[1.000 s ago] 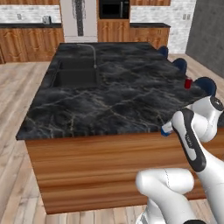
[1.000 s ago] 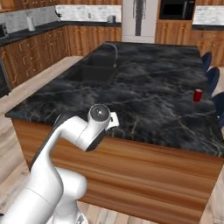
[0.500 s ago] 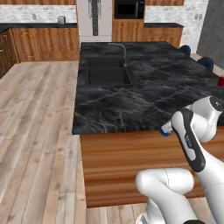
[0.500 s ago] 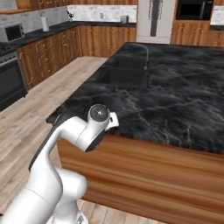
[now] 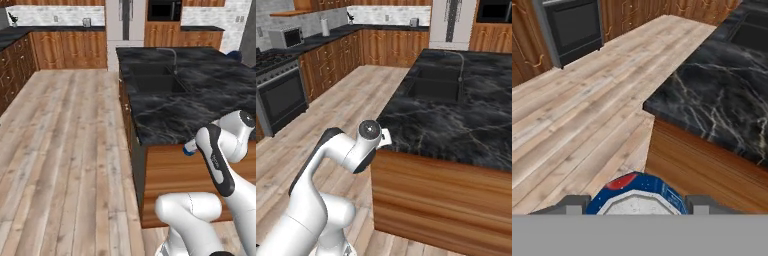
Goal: Four empty soda cans are scattered around the kitchen. Gather all the cans and cluster them next to the stove for recycling.
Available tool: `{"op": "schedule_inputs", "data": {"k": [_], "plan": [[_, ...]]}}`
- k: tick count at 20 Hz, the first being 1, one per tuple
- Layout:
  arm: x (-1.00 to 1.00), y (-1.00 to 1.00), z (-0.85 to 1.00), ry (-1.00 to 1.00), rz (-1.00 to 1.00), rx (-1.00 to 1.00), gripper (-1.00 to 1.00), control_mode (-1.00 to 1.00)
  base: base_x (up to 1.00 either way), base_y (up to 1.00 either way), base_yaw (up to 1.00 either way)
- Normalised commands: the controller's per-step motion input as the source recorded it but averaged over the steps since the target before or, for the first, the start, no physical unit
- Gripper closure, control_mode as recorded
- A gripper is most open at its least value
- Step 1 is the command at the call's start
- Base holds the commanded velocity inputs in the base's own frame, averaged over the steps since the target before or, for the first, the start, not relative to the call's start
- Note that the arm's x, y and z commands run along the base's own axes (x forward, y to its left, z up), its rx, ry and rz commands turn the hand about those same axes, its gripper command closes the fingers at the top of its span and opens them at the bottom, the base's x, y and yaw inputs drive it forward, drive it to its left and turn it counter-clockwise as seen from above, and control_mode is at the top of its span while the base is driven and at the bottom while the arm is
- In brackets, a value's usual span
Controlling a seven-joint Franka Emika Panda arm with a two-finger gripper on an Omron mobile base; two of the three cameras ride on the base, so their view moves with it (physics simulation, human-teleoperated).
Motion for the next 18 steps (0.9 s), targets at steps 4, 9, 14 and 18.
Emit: {"op": "schedule_inputs", "data": {"k": [4, 9, 14, 18], "plan": [[0.00, 0.00, 0.00, 0.00, 0.00, 0.00, 1.00, 1.00, -0.20, 1.00, 0.00], [0.00, 0.00, 0.00, 0.00, 0.00, 0.00, 1.00, 1.00, -0.16, 1.00, 0.00], [0.00, 0.00, 0.00, 0.00, 0.00, 0.00, 1.00, 1.00, -0.08, 1.00, 0.00], [0.00, 0.00, 0.00, 0.00, 0.00, 0.00, 1.00, 1.00, -0.08, 1.00, 0.00]]}}
